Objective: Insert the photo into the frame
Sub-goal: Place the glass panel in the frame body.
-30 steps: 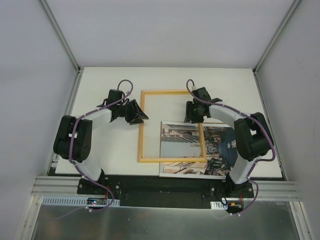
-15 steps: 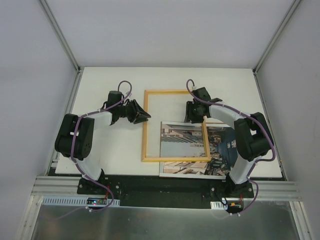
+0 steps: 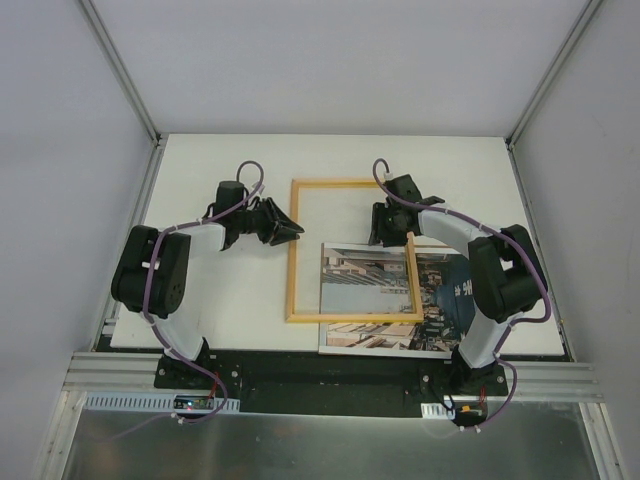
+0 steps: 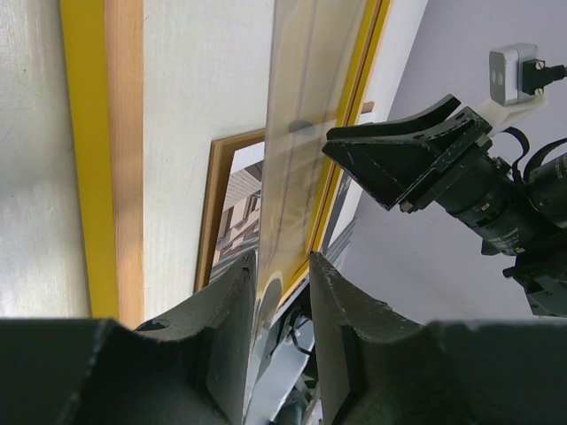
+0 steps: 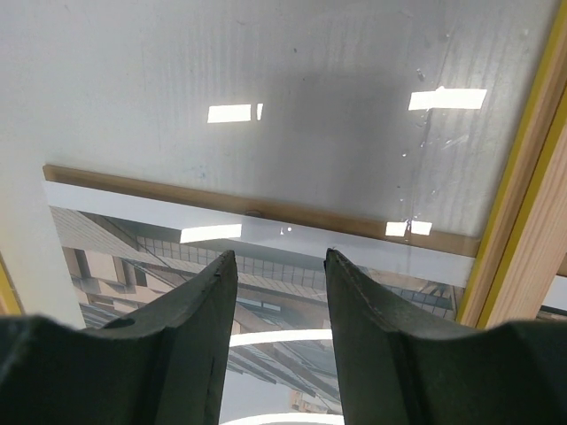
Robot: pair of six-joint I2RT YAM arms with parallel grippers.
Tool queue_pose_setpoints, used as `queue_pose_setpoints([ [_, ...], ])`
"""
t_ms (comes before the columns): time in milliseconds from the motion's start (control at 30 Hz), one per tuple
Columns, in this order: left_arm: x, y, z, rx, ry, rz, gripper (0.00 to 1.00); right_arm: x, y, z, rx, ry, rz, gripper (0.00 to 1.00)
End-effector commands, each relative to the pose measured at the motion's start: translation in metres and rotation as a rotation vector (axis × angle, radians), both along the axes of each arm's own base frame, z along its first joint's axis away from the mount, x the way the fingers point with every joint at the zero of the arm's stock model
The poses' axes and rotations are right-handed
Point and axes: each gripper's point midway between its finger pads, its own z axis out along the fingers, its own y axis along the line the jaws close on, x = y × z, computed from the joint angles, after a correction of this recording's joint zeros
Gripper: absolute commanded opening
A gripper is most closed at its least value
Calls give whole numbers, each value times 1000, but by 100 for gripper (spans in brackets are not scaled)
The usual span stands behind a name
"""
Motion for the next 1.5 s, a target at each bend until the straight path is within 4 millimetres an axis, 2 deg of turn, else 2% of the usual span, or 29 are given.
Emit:
queue_pose_setpoints([
  [0, -1, -10, 6, -30, -8, -32, 30, 4, 4, 18, 31, -52, -3, 47],
  [133, 0, -14, 6, -7, -13, -39, 35, 3, 4, 19, 33, -56, -3, 47],
  [300, -1, -21, 9, -8, -16, -51, 35, 3, 4, 21, 35, -62, -3, 47],
  [467, 1, -23, 11, -12, -18, -49, 27, 4, 1, 24, 27, -78, -12, 47],
  [600, 1, -24, 7, -9, -9, -51, 22, 7, -12, 34, -26, -127, -38, 47],
  [767, 0, -26, 4, -5, -5, -56, 21, 12, -37, 46, -115, -201, -95, 51],
  [900, 0, -27, 4, -2, -8, -62, 21, 16, -63, 47, -184, -226, -161, 59],
  [1033, -1, -28, 2, 3, -3, -68, 20, 20, -102, 38, -228, -210, -277, 72],
  [1167, -2, -29, 1, 6, 0, -75, 20, 21, -122, 29, -258, -190, -339, 84],
  [1233, -2, -29, 0, 6, 3, -77, 21, 21, -121, 26, -235, -187, -345, 87],
  [1467, 1, -34, 2, 5, -6, -84, 21, 19, -97, 6, -101, -110, -304, 89],
])
